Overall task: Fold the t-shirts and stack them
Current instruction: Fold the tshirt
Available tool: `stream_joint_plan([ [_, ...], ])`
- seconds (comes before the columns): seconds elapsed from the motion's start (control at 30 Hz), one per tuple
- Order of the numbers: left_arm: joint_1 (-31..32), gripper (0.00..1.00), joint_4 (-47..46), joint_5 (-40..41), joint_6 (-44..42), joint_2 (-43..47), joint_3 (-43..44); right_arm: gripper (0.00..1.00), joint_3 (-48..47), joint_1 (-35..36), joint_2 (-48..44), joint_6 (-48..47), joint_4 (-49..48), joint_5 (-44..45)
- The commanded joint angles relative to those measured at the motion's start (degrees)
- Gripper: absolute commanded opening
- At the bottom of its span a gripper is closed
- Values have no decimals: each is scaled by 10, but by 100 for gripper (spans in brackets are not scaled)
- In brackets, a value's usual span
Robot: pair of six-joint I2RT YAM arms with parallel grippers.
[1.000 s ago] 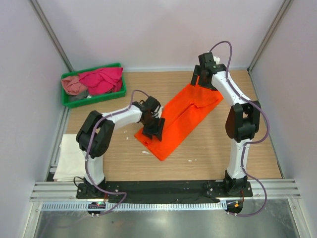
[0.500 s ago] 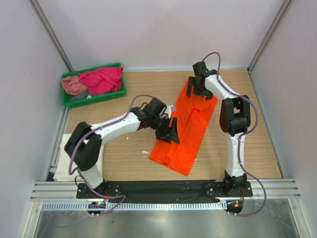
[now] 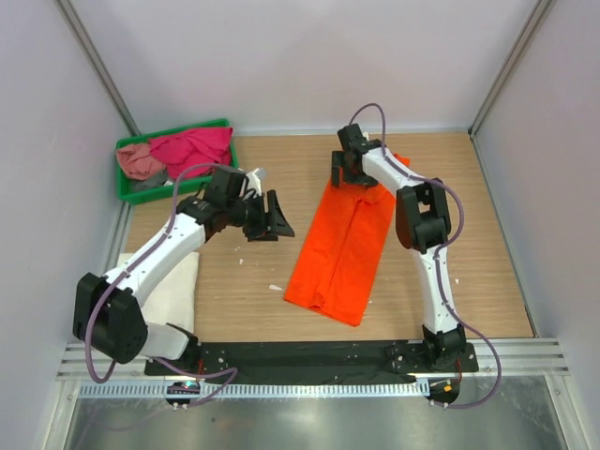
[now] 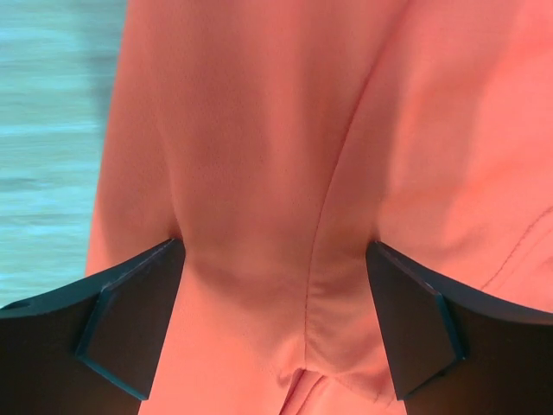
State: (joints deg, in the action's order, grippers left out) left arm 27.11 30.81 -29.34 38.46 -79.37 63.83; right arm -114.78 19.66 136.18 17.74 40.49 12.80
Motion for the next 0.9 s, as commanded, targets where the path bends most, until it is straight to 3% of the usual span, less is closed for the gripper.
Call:
stream_joint_plan([
  [0.0,-29,59,11,2,5,38,-37,94,-47,40,46,-49,-19,12],
  [0.2,-56,59,-17,-28,22,43,-78,98,-157,67,60,-46,-9,-3],
  [0.4,-56,58,-57,-64,23,12,-114,100,-153,69,-56,-22,33,-4],
  [0.53,-51,55,-103,-92,35,12,-146,100,37,64,-210,20,-1,-44],
  [0.6,-49,54,-110,-95,38,16,-158,100,154,36,-290,27,-44,-154],
  [0.63,-48,53,-124,-101,43,17,-164,97,185,27,-310,47,-49,-253],
  [0.7,-48,52,-142,-110,59,20,-176,77,272,19,-360,61,-55,-312],
  [0.77,-40,52,-165,-116,65,13,-180,64,333,20,-391,83,-63,-394],
  [0.87,-30,50,-162,-131,72,-31,-186,60,479,30,-472,151,-129,-455],
])
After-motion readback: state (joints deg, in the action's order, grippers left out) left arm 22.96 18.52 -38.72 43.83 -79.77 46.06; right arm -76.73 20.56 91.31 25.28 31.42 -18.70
